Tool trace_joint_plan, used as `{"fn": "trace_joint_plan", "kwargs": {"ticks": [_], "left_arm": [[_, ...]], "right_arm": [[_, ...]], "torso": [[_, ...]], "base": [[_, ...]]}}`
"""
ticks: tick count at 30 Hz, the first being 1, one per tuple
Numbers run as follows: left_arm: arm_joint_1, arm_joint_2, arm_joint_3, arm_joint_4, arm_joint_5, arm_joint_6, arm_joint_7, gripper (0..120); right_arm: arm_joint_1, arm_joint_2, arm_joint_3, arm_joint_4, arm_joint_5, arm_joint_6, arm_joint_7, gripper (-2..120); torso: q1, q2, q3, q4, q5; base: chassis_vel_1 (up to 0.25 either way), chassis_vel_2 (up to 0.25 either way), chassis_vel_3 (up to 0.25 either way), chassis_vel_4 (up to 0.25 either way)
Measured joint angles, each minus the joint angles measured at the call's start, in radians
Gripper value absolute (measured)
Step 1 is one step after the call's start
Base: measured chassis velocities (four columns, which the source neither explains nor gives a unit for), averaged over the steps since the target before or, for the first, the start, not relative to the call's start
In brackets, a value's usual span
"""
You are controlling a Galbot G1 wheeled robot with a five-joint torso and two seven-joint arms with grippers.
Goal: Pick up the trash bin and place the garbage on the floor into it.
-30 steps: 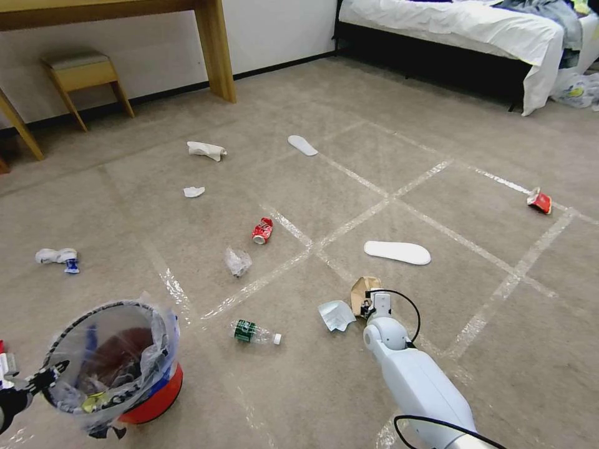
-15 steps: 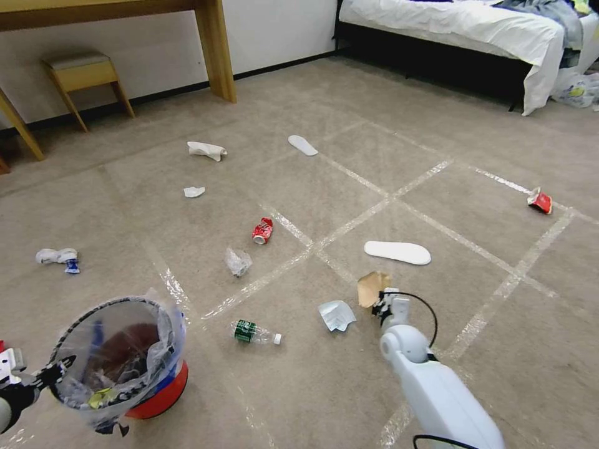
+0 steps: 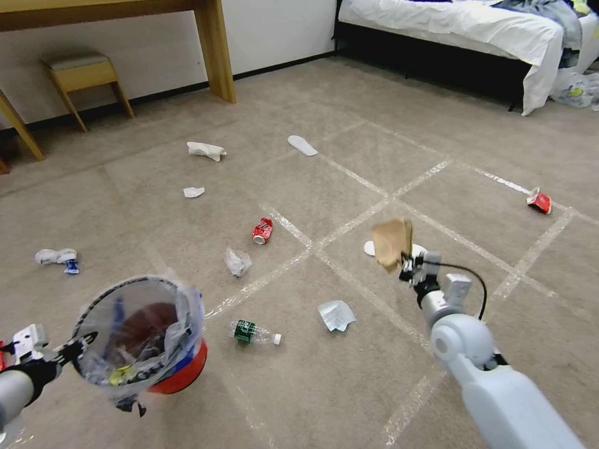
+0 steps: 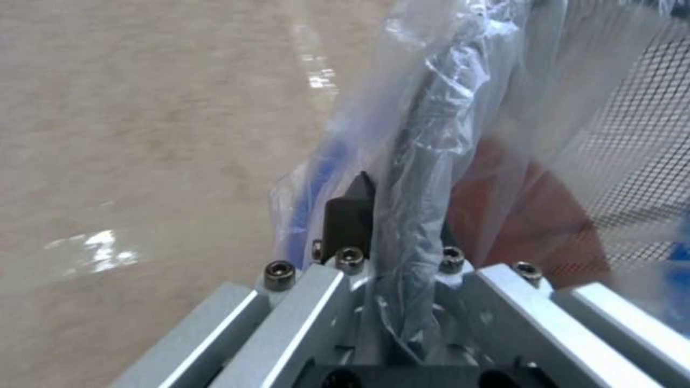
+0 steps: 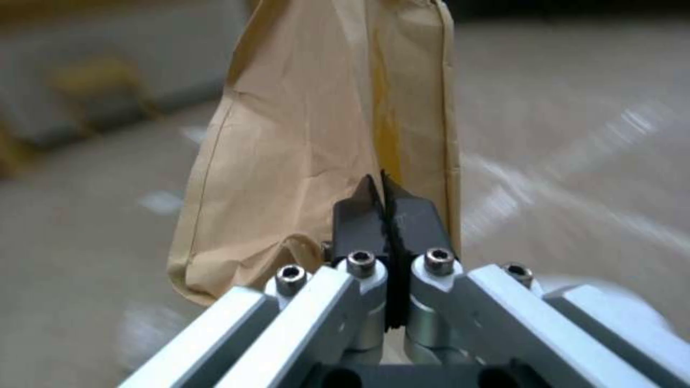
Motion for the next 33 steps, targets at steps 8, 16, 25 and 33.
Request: {"fn": "trace_joint_plan", "kwargs": {"ticks": [8, 16, 25, 33], "left_arm": [[-0.049, 0.018, 0.111, -0.042, -0.012, 0.0, -0.031, 1], [-0.066, 0.042, 0.149, -0.055, -0.035, 0.0, -0.057, 1], [-0.067, 0.064, 0.151, -0.057, -0.054, 0.0, -0.072, 1], [-0.085, 0.079, 0.159, -0.045, -0.075, 0.0, -0.087, 1]], "right_arm": [[0.006, -0.135, -0.056, 0.255, 0.153, 0.07, -0.11, 0], [0.149, -0.236, -0.281, 0.329, 0.278, 0.094, -0.146, 0], [0.453, -0.211, -0.624, 0.322, 0.386, 0.056, -0.082, 0], [0.678, -0.099, -0.922, 0.24, 0.453, -0.024, 0.04, 0]], "torso": [[0.0, 0.0, 0.0, -0.0001, 0.0], [0.0, 0.0, 0.0, -0.0004, -0.0001], [0.0, 0.0, 0.0, 0.0, -0.0003], [0.0, 0.0, 0.0, -0.0002, -0.0005]], "base": [[0.0, 0.0, 0.0, 0.0], [0.0, 0.0, 0.0, 0.0], [0.0, 0.0, 0.0, 0.0], [0.0, 0.0, 0.0, 0.0]]}}
